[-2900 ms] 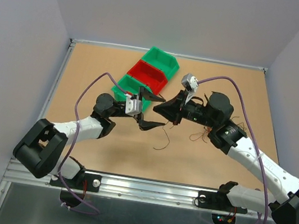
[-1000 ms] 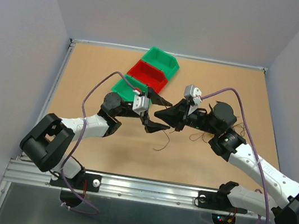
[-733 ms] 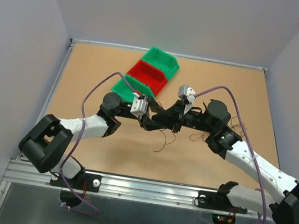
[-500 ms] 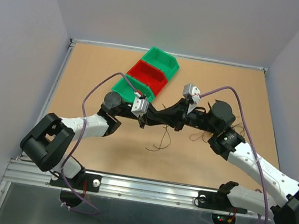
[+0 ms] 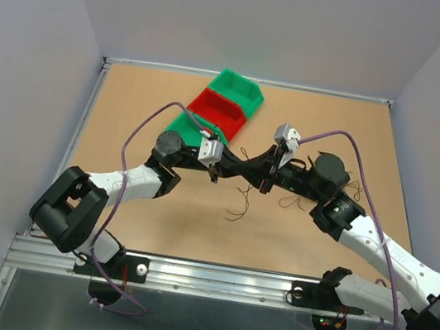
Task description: Untangle the cables
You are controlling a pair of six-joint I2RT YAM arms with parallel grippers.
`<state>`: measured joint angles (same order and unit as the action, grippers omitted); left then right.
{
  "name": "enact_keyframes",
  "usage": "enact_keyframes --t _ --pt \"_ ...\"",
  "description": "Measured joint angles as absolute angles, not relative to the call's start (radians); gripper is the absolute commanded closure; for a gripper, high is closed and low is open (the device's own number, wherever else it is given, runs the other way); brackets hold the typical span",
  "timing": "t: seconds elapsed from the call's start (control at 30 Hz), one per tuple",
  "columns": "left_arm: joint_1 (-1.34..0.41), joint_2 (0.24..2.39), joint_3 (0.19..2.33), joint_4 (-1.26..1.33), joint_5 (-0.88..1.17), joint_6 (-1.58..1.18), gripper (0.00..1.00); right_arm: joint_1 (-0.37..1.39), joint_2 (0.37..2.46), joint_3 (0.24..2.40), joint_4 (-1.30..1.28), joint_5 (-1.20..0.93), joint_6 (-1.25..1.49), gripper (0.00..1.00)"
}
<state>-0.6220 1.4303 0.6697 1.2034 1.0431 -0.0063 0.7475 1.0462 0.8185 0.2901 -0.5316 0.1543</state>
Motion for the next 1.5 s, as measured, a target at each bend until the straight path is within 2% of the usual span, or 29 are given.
enact_keyframes --t 0.1,0.23,0.43,0.47,0.5,0.67,0.73,0.77,1.1,1.5 --pt "-0.622 1.430 0.670 1.204 1.028 -0.001 1.00 0.748 1.029 0.815 0.287 -0.478 0.165 0.84" --pt "-0.622 1.431 0.670 1.168 0.974 0.020 1.00 0.748 1.000 0.799 0.286 -0.396 0.184 0.82" --pt "-0.622 1.433 0.675 1.117 0.918 0.049 1.00 0.748 0.975 0.781 0.279 -0.303 0.195 0.82" --pt "-0.622 1.433 0.676 1.112 0.907 0.053 1.00 0.748 0.975 0.781 0.276 -0.292 0.196 0.83" --pt "-0.622 1.433 0.676 1.108 0.901 0.057 1.00 0.748 0.974 0.780 0.273 -0.279 0.199 0.90" --pt "-0.622 1.433 0.677 1.091 0.868 0.072 1.00 0.748 0.965 0.775 0.250 -0.229 0.208 0.90" --pt "-0.622 1.433 0.678 1.086 0.850 0.075 1.00 0.748 0.960 0.775 0.239 -0.220 0.210 0.82" --pt "-0.622 1.433 0.679 1.084 0.838 0.078 1.00 0.748 0.960 0.775 0.236 -0.218 0.211 0.71" --pt "-0.620 1.433 0.682 1.073 0.773 0.089 1.00 0.748 0.977 0.775 0.158 -0.215 0.207 0.64" --pt "-0.600 1.422 0.682 1.073 0.752 0.056 1.00 0.748 1.062 0.776 0.102 -0.183 0.186 0.60"
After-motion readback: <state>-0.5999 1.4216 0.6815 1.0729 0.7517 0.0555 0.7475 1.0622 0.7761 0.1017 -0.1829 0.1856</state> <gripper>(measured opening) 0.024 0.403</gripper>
